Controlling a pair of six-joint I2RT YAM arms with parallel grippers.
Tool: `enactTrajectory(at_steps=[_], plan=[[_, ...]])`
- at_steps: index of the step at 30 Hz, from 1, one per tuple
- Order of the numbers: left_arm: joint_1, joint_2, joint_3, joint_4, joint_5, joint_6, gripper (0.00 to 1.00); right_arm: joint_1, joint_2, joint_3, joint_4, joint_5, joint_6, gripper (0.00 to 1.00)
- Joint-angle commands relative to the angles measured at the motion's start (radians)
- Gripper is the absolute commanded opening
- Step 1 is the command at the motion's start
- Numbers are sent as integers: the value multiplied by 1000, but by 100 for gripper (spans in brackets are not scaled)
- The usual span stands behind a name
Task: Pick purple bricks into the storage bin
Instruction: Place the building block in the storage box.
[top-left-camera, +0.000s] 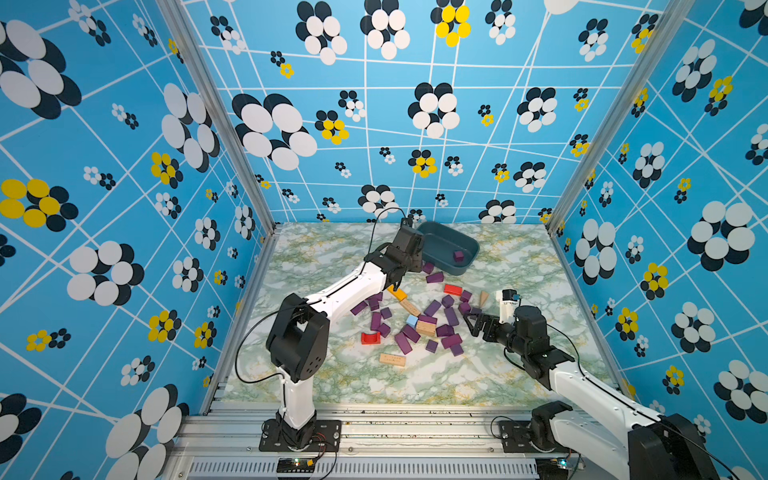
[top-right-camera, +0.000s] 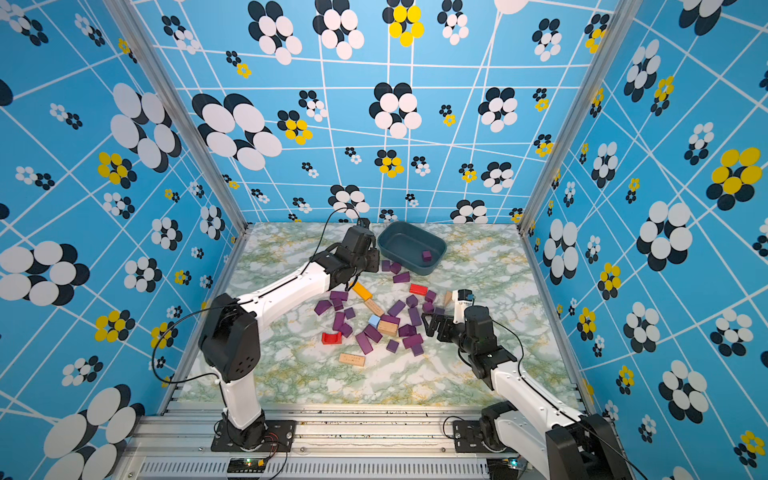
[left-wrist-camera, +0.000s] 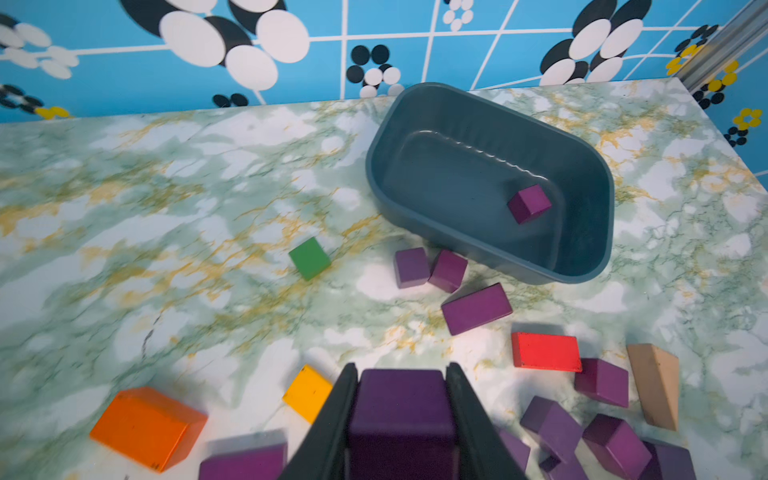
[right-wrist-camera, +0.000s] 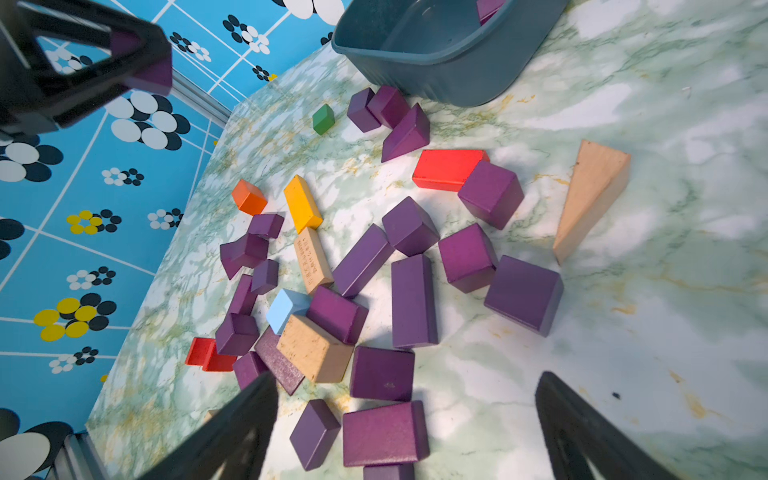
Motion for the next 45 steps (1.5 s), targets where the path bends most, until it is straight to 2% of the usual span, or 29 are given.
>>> enactTrajectory(at_steps=[1, 7, 13, 20, 22, 24, 25, 28, 31, 35, 45], plan=[[-5, 82, 107, 71, 87, 64, 27, 1, -5, -13, 9, 42, -3, 99], [-7, 230, 245, 199, 136, 132, 27, 2, 14, -10, 7, 53, -11, 99], [2, 397, 428, 214, 169, 162, 29, 2, 45, -5, 7, 60, -11, 99], [21, 555, 604, 190, 154, 154, 32, 2, 71, 1, 0, 70, -11, 99], [23, 580, 626, 205, 147, 159, 40, 1, 75, 3, -4, 71, -12, 99], [25, 593, 628, 231, 150, 170, 58, 2, 78, 5, -8, 73, -13, 99], [26, 595, 628, 237, 153, 175, 64, 1, 79, 6, -10, 76, -15, 99], [25, 581, 625, 238, 139, 194, 73, 1, 88, 10, -17, 82, -16, 99], [22, 545, 599, 242, 126, 216, 81, 1, 100, 19, -32, 87, -15, 99], [13, 449, 487, 282, 78, 245, 83, 1, 108, 26, -43, 94, -15, 99], [-11, 6, -56, 460, -25, 321, 89, 1, 129, 53, -93, 127, -22, 99]])
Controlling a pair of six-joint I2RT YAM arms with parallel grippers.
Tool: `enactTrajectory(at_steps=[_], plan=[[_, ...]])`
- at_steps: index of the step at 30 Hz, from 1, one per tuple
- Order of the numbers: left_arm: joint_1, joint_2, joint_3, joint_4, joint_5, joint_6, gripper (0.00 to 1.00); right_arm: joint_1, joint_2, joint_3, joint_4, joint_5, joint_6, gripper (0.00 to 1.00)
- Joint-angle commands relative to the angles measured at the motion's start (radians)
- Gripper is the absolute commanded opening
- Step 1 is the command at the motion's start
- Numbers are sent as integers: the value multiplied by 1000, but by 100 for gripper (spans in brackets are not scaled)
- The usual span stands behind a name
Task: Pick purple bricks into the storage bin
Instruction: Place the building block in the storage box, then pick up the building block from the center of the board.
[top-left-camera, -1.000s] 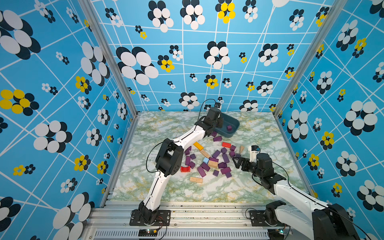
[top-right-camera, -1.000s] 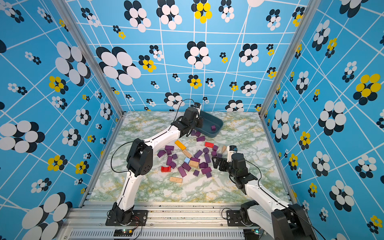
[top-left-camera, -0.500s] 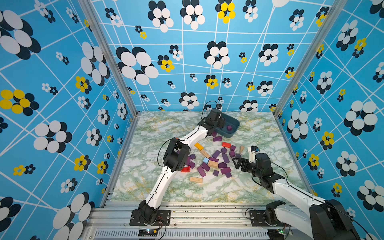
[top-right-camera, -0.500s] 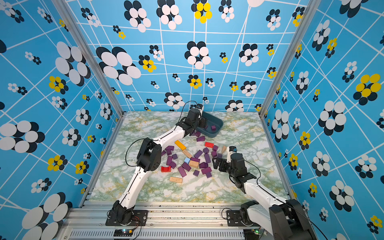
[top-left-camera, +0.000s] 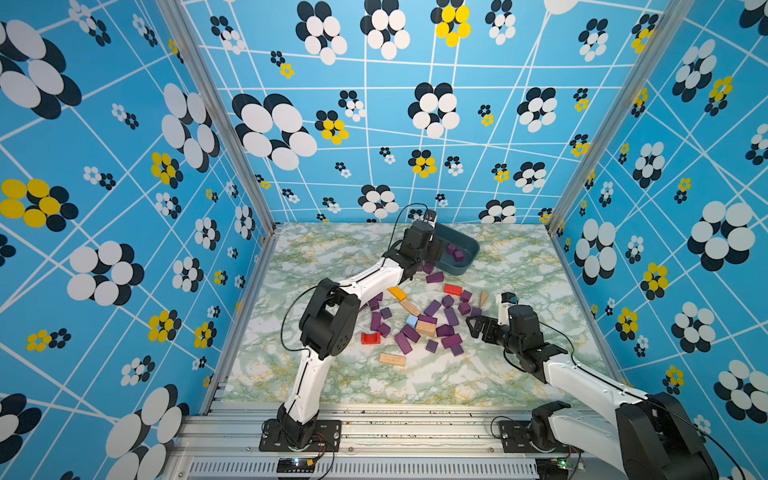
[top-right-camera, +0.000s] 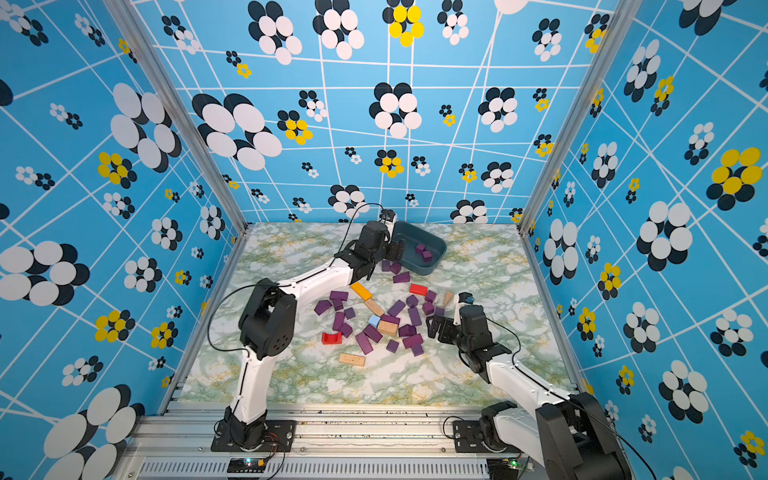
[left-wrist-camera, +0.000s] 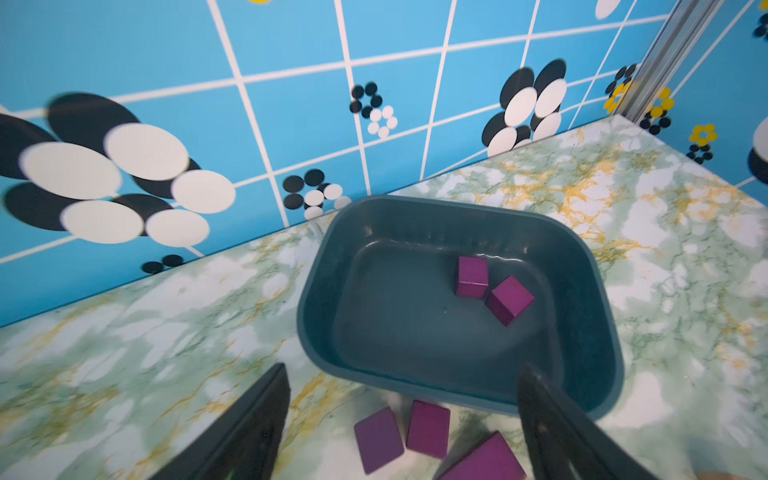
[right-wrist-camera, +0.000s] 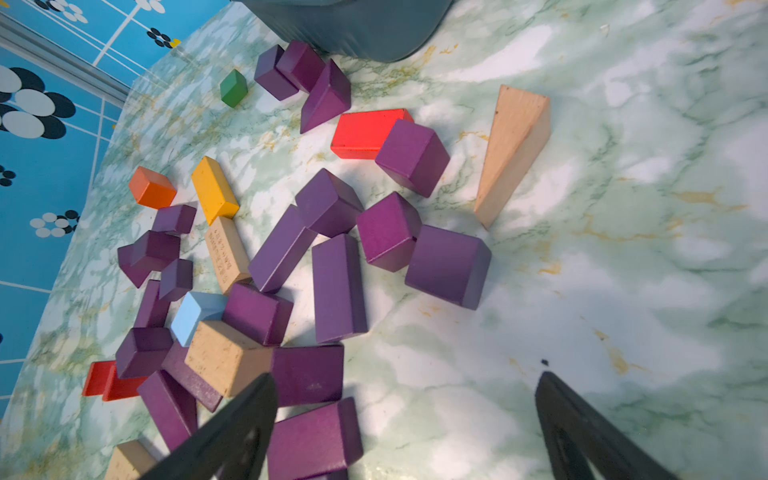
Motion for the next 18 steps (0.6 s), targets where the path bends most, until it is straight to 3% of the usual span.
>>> enactTrajectory(at_steps=[1, 8, 13, 18], plan=[[-17, -192, -165, 107, -58, 53, 90, 1, 17, 33, -44, 30, -21, 99], [-38, -574, -607, 118, -138, 76, 95, 1, 100, 172, -229, 84, -79, 94], [-41, -874, -879, 95, -79, 74, 99, 1, 183, 252, -291, -6, -114, 86], [-43, -1065, -1083, 122, 41, 63, 99, 1, 291, 347, -414, 7, -136, 73]])
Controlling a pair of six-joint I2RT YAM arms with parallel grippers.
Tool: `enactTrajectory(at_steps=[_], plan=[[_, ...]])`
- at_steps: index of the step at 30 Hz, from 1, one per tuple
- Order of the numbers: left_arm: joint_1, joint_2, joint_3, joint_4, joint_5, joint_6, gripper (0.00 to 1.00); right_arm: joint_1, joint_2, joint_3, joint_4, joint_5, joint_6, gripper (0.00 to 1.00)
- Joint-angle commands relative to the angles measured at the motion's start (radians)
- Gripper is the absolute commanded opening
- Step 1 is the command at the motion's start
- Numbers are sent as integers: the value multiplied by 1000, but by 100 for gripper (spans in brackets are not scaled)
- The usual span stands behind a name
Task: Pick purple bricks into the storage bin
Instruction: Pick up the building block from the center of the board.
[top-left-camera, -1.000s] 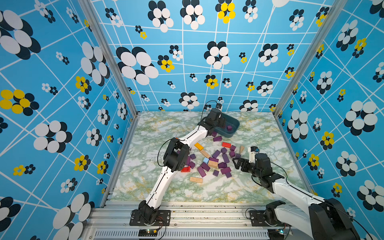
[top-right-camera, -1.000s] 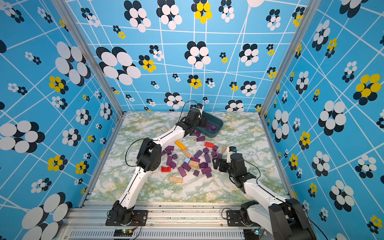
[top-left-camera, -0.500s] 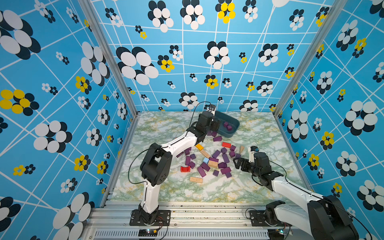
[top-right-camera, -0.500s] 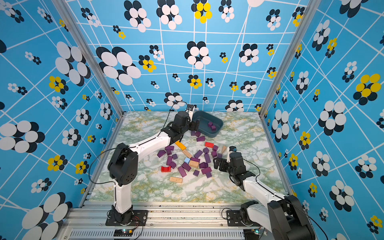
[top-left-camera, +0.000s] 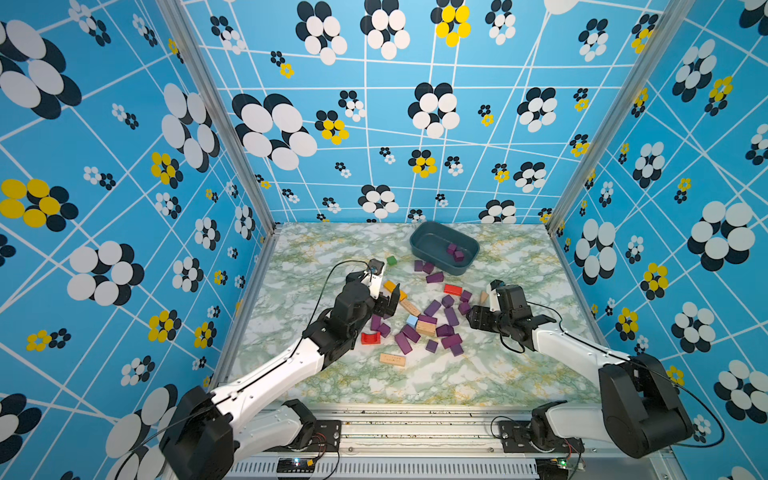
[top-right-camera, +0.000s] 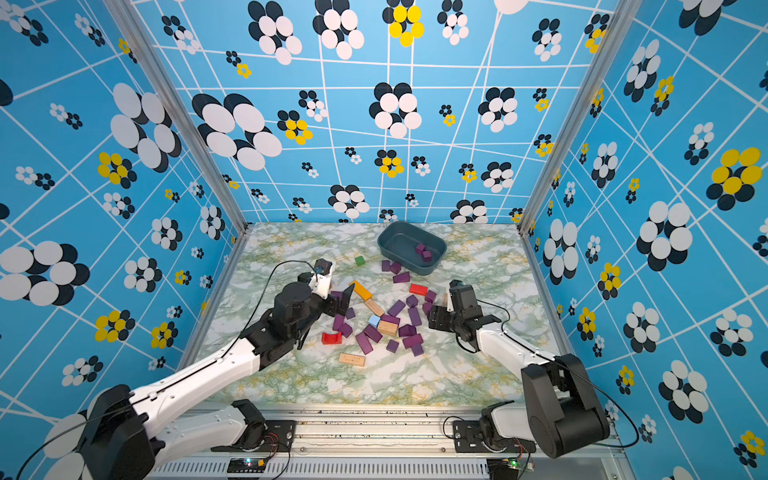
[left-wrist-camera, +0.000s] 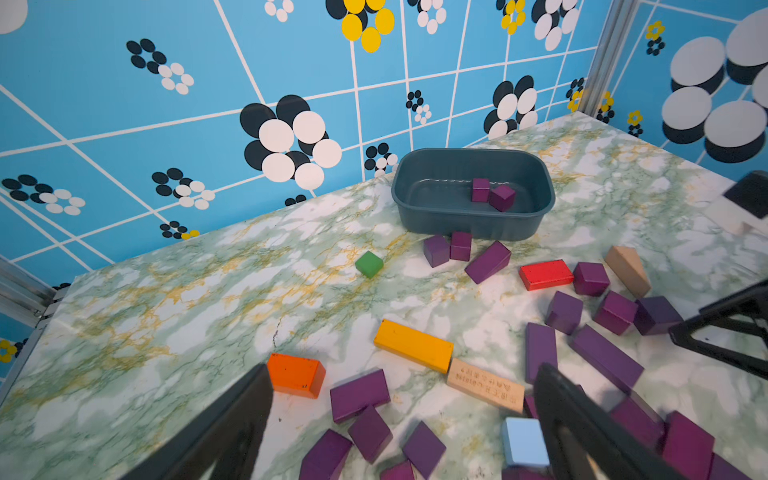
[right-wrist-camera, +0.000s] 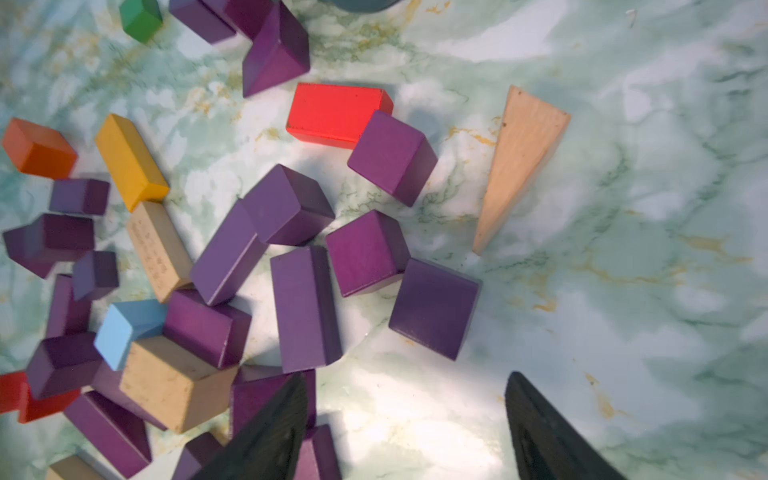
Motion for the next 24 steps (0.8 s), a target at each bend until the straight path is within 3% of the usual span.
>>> enactTrajectory(at_steps=[1, 5, 10, 19, 24], plan=[[-6, -79, -108, 30, 112, 2, 100, 1, 61, 63, -132, -24, -35, 70], [-7, -122, -199, 86, 164, 8, 100, 1, 113, 77, -107, -26, -10, 61], [-7, -117, -251, 132, 184, 18, 100, 1, 162, 109, -117, 25, 9, 58], [-7, -106, -372, 328, 134, 16, 99, 1, 262, 177, -145, 67, 25, 53], [-7, -103, -379, 322, 91, -13, 99, 0, 293, 218, -182, 104, 26, 48]])
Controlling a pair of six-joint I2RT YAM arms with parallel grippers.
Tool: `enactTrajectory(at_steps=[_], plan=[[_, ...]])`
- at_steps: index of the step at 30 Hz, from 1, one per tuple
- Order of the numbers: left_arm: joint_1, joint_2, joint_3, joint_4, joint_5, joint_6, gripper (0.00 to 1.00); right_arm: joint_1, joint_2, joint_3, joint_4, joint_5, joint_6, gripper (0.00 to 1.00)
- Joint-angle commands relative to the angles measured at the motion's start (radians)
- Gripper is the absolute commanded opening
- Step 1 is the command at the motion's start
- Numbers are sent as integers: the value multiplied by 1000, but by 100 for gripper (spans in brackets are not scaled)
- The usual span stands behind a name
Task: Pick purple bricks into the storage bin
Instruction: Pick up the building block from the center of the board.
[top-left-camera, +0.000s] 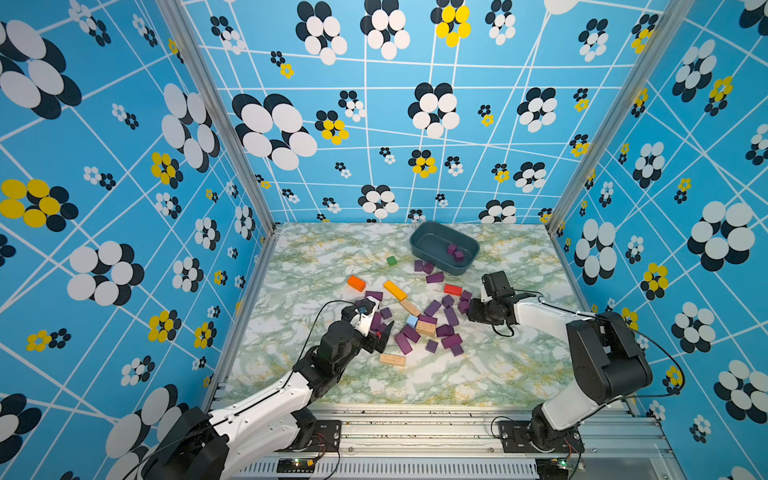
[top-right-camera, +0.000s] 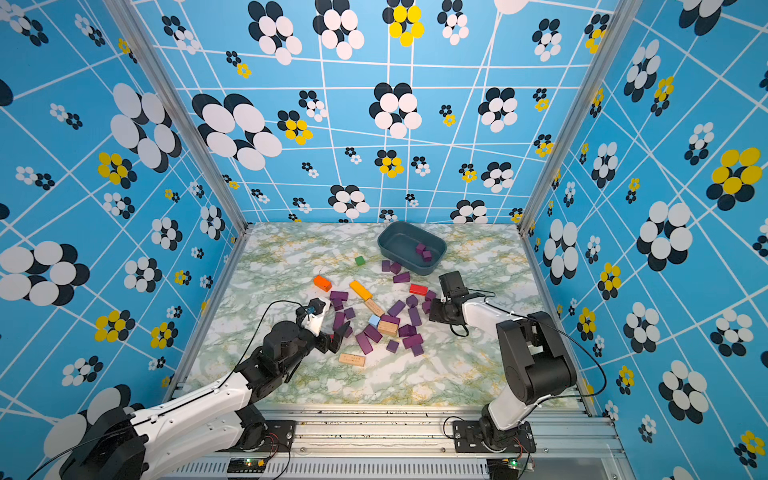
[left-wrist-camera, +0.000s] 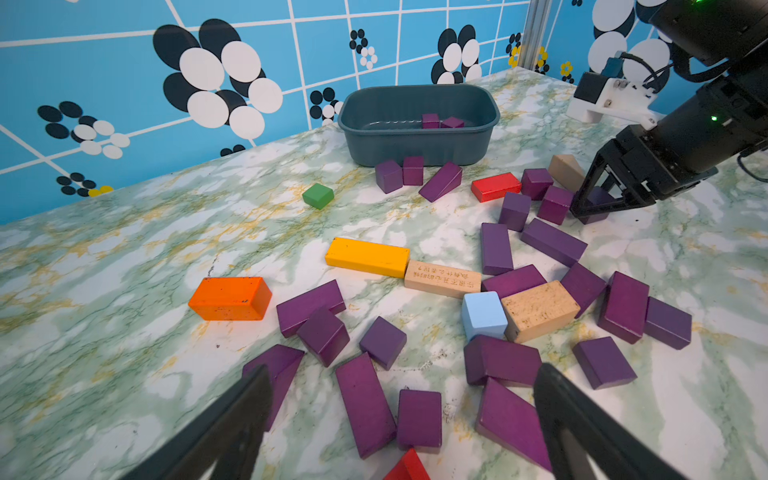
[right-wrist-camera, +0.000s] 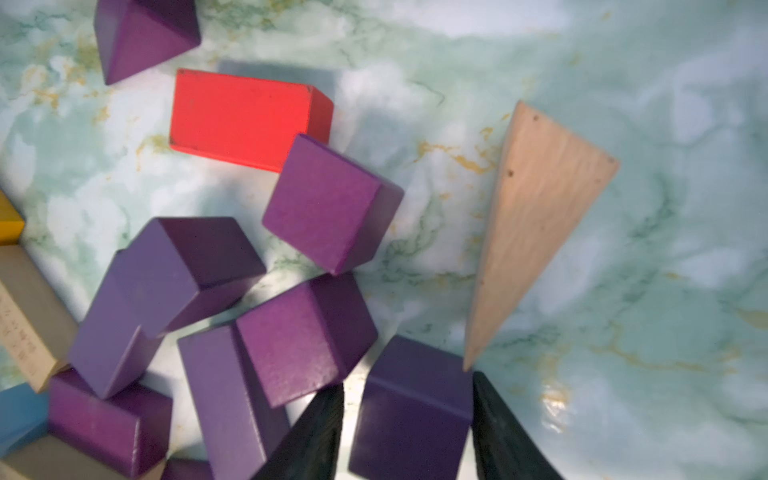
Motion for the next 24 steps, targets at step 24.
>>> enactTrajectory(at_steps=[24], plan=[[-6, 85, 4, 78, -69, -67, 99, 3, 62, 80, -139, 73, -25, 23]])
